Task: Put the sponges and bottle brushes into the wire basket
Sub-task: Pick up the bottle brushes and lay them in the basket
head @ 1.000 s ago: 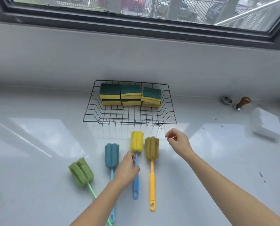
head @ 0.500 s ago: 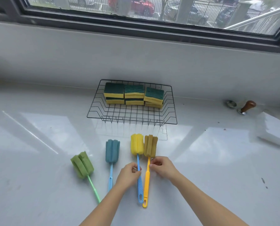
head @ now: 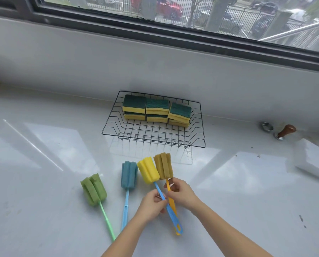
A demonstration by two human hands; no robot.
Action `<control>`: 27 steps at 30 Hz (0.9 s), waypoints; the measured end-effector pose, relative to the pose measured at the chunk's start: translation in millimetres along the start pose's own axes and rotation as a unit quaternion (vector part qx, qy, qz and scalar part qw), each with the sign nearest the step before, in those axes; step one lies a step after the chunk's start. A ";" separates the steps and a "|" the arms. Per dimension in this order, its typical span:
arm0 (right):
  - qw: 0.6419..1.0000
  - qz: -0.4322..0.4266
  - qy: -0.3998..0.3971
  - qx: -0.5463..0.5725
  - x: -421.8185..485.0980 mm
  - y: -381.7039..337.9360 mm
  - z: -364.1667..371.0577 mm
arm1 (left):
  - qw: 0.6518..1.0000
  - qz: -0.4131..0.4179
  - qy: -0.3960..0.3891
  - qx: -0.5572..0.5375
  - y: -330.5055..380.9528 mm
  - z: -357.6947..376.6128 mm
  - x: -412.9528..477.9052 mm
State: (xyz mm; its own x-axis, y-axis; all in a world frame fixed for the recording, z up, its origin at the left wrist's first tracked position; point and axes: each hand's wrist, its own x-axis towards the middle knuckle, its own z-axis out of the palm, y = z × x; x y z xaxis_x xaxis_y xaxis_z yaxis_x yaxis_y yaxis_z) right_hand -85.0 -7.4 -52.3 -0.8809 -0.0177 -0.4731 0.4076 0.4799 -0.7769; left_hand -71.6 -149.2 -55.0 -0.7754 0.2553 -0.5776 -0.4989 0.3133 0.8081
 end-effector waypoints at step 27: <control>0.965 -0.108 0.083 -0.224 176.1 -152.4 -34.3 | 0.972 0.023 -0.129 -0.195 147.8 -118.9 106.3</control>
State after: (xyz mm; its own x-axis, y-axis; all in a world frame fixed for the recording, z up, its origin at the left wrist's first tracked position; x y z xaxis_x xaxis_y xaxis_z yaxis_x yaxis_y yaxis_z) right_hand -310.5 -53.5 -3.0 -0.9753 -0.0363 -0.2178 0.0982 0.8123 -0.5749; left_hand -273.7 -184.5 16.8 -0.7024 0.4969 -0.5096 -0.6139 -0.0607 0.7870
